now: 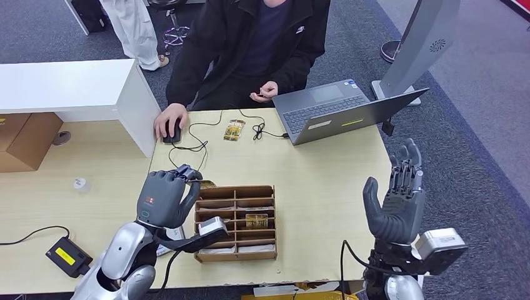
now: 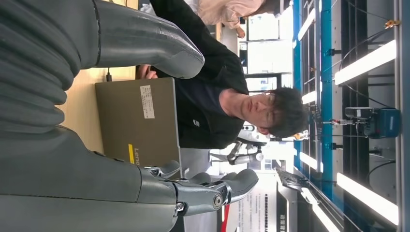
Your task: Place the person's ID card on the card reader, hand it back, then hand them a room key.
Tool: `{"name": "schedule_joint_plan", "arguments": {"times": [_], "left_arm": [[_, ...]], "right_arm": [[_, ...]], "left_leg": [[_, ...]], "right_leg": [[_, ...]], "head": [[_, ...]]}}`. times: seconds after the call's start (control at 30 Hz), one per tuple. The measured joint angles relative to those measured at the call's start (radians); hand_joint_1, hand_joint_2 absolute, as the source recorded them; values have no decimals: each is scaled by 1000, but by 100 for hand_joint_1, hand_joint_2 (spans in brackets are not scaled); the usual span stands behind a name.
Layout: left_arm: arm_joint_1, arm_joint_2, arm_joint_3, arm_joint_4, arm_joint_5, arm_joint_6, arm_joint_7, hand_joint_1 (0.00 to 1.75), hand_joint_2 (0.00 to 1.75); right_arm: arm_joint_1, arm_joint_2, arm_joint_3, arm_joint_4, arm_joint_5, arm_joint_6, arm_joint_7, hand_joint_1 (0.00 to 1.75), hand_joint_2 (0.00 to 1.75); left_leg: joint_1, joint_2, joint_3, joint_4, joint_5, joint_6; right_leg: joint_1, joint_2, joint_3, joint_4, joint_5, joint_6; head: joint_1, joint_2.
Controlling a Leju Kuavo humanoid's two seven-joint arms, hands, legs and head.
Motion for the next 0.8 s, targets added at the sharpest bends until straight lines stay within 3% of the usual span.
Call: {"name": "schedule_joint_plan", "arguments": {"times": [0.37,0.8], "left_arm": [[1,6,56,-30,-125,103,17,175,175],[-167,25,106,111,-129,54,0,175,175]], "right_arm": [[-9,0,5,1,-3,-7,1,0,175],[-72,-3,51,43,-23,5,12,0,175]], "left_leg": [[0,0,0,0,0,0],[0,0,0,0,2,-2]], "right_leg": [[0,0,0,0,0,0],[0,0,0,1,2,-2]], "head": [[0,0],[0,0]]}}
